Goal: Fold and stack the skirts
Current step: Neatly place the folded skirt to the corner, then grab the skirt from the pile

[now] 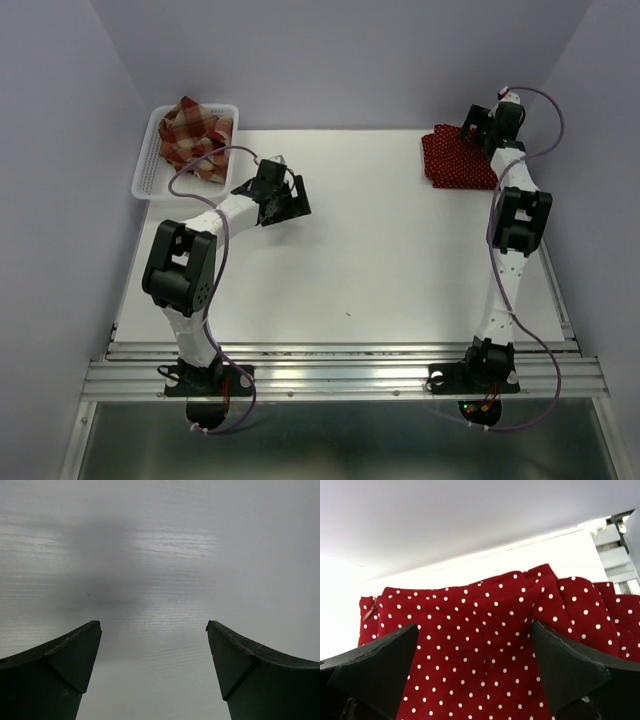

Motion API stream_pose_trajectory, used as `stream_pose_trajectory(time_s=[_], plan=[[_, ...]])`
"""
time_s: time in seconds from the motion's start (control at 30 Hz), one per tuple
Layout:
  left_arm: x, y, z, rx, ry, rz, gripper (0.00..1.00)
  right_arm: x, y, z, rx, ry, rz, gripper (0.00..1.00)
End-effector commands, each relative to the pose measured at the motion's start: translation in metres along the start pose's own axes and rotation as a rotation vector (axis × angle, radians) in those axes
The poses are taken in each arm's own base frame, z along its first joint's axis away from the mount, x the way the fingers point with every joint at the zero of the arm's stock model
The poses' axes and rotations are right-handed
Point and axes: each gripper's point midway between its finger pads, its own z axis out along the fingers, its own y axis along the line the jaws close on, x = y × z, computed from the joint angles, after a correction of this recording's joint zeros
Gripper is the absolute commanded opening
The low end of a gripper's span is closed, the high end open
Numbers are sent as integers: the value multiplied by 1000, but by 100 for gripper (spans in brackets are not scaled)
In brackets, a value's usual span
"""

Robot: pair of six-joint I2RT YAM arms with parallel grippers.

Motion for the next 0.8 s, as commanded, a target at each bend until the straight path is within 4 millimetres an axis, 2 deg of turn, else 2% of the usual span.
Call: stream_pose_trajectory(time_s=[0.0, 0.1, 0.13, 0.17, 0.2, 0.27, 0.3, 0.33, 0.37, 0.4, 0.43, 0.5, 0.53, 0.57, 0.6, 0.63, 0.67, 0.7, 0.73, 0.77], plan=[[-35, -16, -9, 41, -80, 16, 99, -67, 9, -18, -15, -169, -21, 100], [-48, -23, -20, 50, -117, 26, 99, -90, 12, -34, -7, -206, -28, 100], [-52, -23, -23, 47, -126, 29, 99, -108, 17, -48, -12, -230, -25, 100], [-56, -23, -27, 40, -136, 39, 99, -117, 22, -57, -29, -240, -16, 100], [-67, -28, -38, 49, -168, 43, 99, -130, 31, -75, -55, -252, 5, 100], [-75, -31, -47, 53, -191, 65, 99, -137, 47, -93, -124, -257, 27, 100], [-85, -38, -57, 70, -222, 70, 99, -126, 51, -96, -151, -233, 58, 100], [-95, -43, -67, 83, -250, 78, 99, -139, 65, -117, -205, -247, 75, 100], [-101, -41, -73, 61, -268, 81, 99, -139, 69, -126, -221, -241, 85, 100], [-107, -41, -78, 48, -283, 82, 99, -118, 77, -127, -241, -191, 93, 100], [-115, -36, -84, 18, -310, 80, 99, -127, 85, -148, -267, -203, 92, 100], [-134, -33, -102, -9, -369, 75, 99, -121, 104, -164, -307, -210, 90, 100], [-141, -28, -107, -23, -391, 70, 99, -87, 113, -165, -311, -144, 97, 100], [-153, -22, -117, -44, -422, 56, 99, -95, 121, -186, -310, -172, 86, 100], [-165, -5, -121, -78, -441, 23, 99, -87, 128, -195, -310, -168, 77, 100], [-174, 6, -126, -106, -458, 6, 99, -48, 139, -199, -311, -99, 73, 100], [-184, 16, -130, -124, -478, -11, 99, -36, 144, -206, -298, -89, 77, 100], [-198, 39, -133, -163, -501, -41, 99, -43, 156, -228, -324, -129, 73, 100], [-207, 51, -134, -187, -514, -45, 99, -30, 162, -236, -337, -114, 76, 100], [-215, 60, -132, -200, -518, -51, 99, 4, 166, -241, -342, -51, 85, 100]])
